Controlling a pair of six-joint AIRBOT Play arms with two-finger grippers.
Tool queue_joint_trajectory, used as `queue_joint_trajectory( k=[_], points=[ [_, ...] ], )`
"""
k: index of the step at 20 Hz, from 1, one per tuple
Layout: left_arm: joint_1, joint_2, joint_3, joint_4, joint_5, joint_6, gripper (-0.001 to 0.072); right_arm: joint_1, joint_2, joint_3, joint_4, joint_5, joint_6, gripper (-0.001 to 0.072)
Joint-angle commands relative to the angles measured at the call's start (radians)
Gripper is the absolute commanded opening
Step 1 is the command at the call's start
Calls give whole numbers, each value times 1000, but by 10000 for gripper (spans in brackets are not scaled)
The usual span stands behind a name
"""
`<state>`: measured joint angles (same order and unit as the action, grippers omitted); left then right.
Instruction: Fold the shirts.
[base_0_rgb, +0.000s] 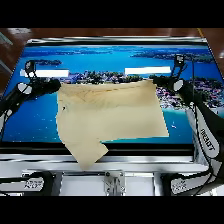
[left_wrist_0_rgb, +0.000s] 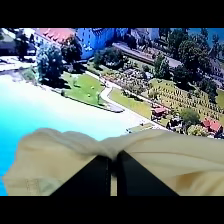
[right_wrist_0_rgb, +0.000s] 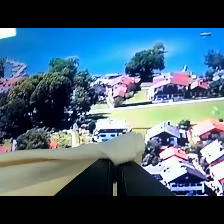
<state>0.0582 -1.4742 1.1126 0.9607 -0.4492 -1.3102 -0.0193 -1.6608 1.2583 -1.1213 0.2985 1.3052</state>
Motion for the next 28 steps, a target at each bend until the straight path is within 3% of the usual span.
queue_joint_trajectory(
  k=[1,5,7,10,14,17,18,19,20,21,22,25,28],
  points=[
    [-19,-36,3,21,-14,0,37,-18,-19,0,-3,-37,6,60],
    [-19,-32,3,68,-253,-5,37,-18,-18,1,-6,21,6,60],
    [-10,-32,4,98,-429,-102,37,-24,-3,6,-11,106,4,60],
    [4,-32,3,151,-679,-116,36,-30,17,6,-105,314,-13,60],
    [4,-38,3,171,-728,-167,37,-30,-7,6,-223,512,72,60],
    [4,-46,3,173,-727,-183,37,-30,-21,6,-221,561,82,62],
    [4,-46,4,173,-731,-193,38,-30,-19,7,-219,556,90,102],
    [8,-45,6,172,-735,-195,90,-30,-16,10,-220,561,100,273],
    [17,-45,17,172,-753,-195,300,-30,-8,22,-222,572,100,436],
    [37,-45,39,173,-785,-195,526,-30,6,36,-227,583,98,454],
    [65,-44,70,173,-830,-195,609,-36,29,55,-243,596,97,454],
    [186,3,149,173,-1004,-153,607,-104,114,121,-301,697,95,454],
    [305,141,45,174,-1107,-74,605,-273,171,127,-309,969,55,454]
  ],
)
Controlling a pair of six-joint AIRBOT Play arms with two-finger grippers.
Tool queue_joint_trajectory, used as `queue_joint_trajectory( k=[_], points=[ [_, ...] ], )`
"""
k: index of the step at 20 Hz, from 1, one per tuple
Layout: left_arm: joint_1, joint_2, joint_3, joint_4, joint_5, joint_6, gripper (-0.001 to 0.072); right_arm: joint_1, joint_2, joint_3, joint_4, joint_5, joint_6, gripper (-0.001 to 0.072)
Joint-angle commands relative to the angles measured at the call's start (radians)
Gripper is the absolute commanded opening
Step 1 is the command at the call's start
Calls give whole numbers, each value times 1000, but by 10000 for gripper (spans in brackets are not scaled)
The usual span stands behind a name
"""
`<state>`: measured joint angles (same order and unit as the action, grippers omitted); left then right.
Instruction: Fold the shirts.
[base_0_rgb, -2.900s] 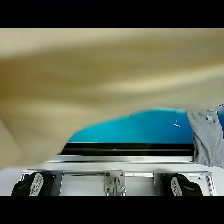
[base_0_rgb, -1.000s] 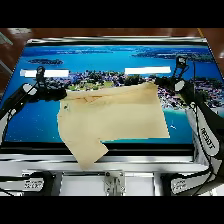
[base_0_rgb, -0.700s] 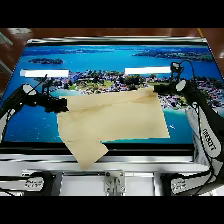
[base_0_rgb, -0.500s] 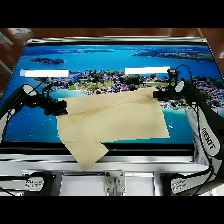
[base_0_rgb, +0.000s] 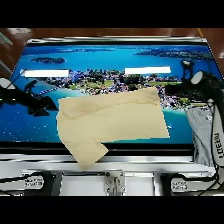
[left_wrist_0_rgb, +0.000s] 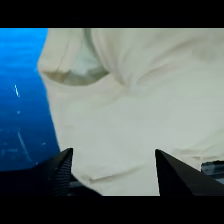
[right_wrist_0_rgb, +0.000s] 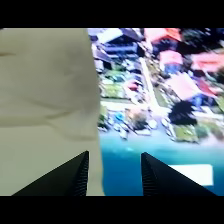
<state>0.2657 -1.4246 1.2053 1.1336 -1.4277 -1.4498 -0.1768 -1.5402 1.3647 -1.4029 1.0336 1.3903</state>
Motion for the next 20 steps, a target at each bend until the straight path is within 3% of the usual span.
queue_joint_trajectory(
  k=[1,4,8,10,11,14,16,17,20],
  points=[
    [132,147,-135,0,-121,76,606,-174,49,14,-19,327,-46,455],
    [188,295,-457,-32,-49,99,592,-325,48,-65,87,447,-68,462],
    [187,360,-761,-197,124,133,588,-379,48,-137,201,416,-68,462],
    [187,358,-829,-238,153,165,572,-368,48,-139,202,383,-68,462],
    [187,358,-853,-243,155,183,496,-362,48,-139,201,367,-68,462],
    [180,358,-890,-244,177,186,496,-362,48,-139,206,341,-68,462],
    [137,356,-889,-244,195,186,507,-362,48,-139,208,329,-68,462],
    [110,348,-889,-244,207,185,551,-362,48,-139,207,325,-68,462],
    [26,306,-889,-261,269,181,547,-362,48,-139,207,320,-68,462]
  ],
)
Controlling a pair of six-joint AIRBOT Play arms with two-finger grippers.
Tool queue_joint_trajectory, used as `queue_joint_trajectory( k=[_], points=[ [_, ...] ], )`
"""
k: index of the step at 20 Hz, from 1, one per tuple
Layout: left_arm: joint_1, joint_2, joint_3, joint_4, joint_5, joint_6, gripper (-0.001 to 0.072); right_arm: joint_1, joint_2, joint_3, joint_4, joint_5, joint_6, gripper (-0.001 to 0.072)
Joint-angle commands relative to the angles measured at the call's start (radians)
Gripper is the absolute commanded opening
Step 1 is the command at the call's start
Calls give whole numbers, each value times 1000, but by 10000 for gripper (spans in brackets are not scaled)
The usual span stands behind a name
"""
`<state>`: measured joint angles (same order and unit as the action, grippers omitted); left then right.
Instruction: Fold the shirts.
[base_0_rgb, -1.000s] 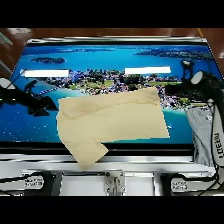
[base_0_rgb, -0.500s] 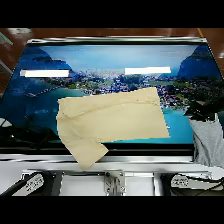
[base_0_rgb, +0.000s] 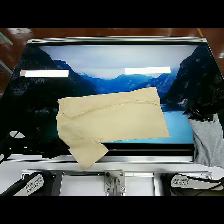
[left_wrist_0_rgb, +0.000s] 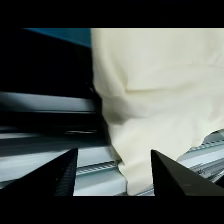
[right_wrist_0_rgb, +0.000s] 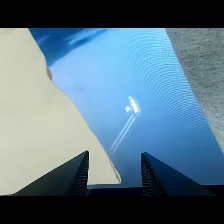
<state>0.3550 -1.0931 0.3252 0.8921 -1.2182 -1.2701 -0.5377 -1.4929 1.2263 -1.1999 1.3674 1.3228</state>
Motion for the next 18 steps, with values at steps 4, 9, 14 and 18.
queue_joint_trajectory(
  k=[4,9,14,18],
  points=[
    [-147,-83,-9,-101,154,-16,426,-1,1,-1,-9,-14,1,462],
    [-193,-106,-6,-107,200,-47,38,0,-39,-69,1,72,-3,636],
    [-193,-43,31,-108,159,-21,37,0,-108,-173,98,111,-58,636],
    [-193,36,66,-107,128,-21,37,7,-142,-214,95,108,-60,635]
  ],
)
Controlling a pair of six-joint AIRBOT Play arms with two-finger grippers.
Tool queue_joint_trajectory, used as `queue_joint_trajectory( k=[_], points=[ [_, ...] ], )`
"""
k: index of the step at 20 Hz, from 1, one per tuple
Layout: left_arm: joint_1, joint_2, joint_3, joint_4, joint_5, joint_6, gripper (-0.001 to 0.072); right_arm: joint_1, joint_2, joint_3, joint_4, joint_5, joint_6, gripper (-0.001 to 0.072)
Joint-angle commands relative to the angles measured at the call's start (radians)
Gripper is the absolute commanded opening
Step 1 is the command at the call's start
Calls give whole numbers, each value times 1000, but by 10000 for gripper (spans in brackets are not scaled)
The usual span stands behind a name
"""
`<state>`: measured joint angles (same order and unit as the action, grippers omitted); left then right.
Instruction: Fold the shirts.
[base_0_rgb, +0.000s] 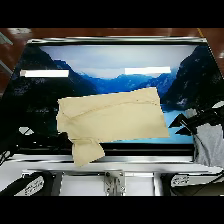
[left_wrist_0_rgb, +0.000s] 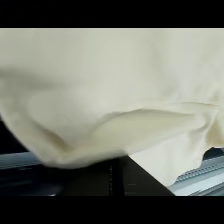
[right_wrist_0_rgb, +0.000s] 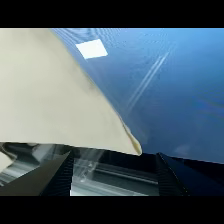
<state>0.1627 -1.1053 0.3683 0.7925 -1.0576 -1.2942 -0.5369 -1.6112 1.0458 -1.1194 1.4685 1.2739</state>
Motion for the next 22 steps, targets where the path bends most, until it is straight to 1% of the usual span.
queue_joint_trajectory(
  k=[1,3,6,7,8,9,10,12,13,15,17,19,22],
  points=[
    [-1,66,30,-8,-35,3,37,24,-25,-43,3,0,-16,635],
    [-1,96,45,-8,-36,-1,37,79,-25,-56,-16,-40,-22,634],
    [0,122,82,-8,-36,-1,37,167,-35,-57,-32,-119,41,630],
    [0,123,101,-8,-36,0,37,197,-46,-57,-32,-119,49,582],
    [0,122,121,-8,-35,0,37,224,-55,-57,-34,-119,49,462],
    [0,122,143,-7,-36,1,38,247,-56,-56,-33,-120,48,257],
    [0,122,172,-6,-36,13,37,266,-50,-49,-33,-116,46,68],
    [0,122,253,10,-43,38,37,286,-17,-5,-23,-117,-30,61],
    [0,122,305,40,-42,37,37,289,6,32,-11,-134,-47,60],
    [1,106,397,108,-3,32,37,294,31,123,-4,-231,8,59],
    [1,37,474,111,34,26,37,321,18,211,-4,-324,32,59],
    [1,-77,562,112,37,26,37,367,-22,312,-7,-416,60,59],
    [1,-261,725,106,45,26,38,415,-122,464,-18,-500,115,59]
  ],
)
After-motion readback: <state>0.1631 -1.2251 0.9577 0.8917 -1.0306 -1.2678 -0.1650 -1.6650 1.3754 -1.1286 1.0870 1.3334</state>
